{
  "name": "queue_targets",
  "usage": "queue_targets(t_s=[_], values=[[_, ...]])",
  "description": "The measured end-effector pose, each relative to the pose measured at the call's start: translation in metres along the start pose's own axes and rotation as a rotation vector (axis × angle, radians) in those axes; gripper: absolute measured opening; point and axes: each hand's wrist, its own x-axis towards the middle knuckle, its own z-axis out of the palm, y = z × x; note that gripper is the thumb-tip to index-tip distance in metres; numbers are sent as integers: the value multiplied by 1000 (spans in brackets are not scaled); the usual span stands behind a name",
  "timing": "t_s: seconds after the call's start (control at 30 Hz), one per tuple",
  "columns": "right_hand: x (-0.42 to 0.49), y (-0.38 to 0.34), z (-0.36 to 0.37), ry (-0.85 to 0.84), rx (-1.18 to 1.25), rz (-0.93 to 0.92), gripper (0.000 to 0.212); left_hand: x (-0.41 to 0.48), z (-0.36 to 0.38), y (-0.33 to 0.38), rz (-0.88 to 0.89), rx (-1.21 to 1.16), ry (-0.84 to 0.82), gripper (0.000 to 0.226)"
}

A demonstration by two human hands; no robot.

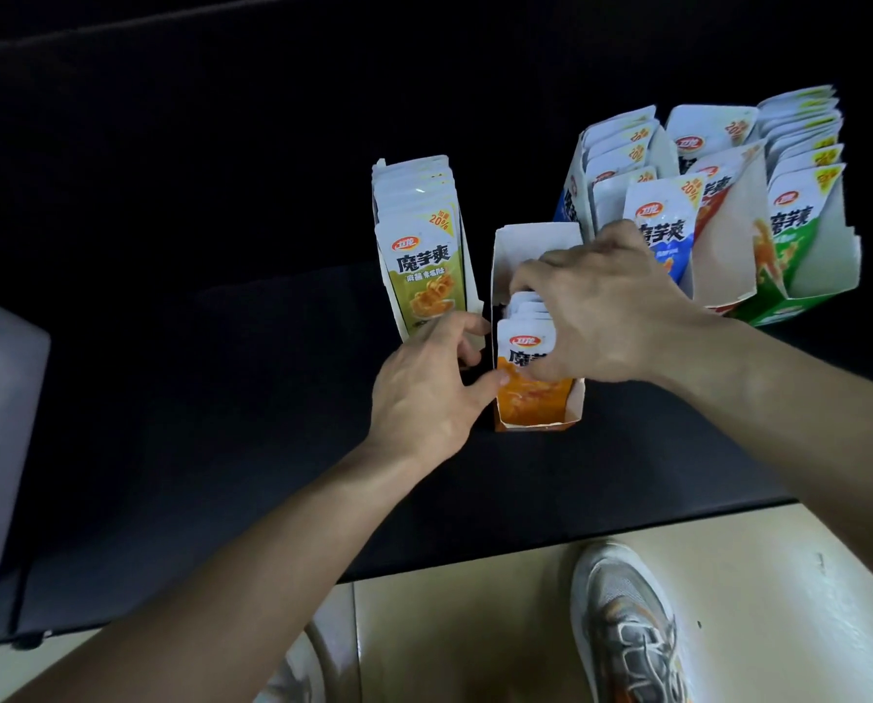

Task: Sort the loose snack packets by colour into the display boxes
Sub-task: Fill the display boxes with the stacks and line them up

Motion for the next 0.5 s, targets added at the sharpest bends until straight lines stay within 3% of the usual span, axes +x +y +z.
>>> queue_targets(t_s=[0.07, 0.2, 0.33, 0.5], values=[[1, -1, 2, -33, -2, 8, 81, 0, 1, 0, 2, 6, -5, 45], [2, -2, 3, -16, -37, 15, 68, -1, 0, 1, -3, 4, -25, 45], [0, -4, 3, -48, -41, -5, 70, 0, 0, 1, 0, 3, -13, 43], [-2, -8, 11, 35, -93, -26, 52, 0, 1, 4, 16, 0, 3, 41]])
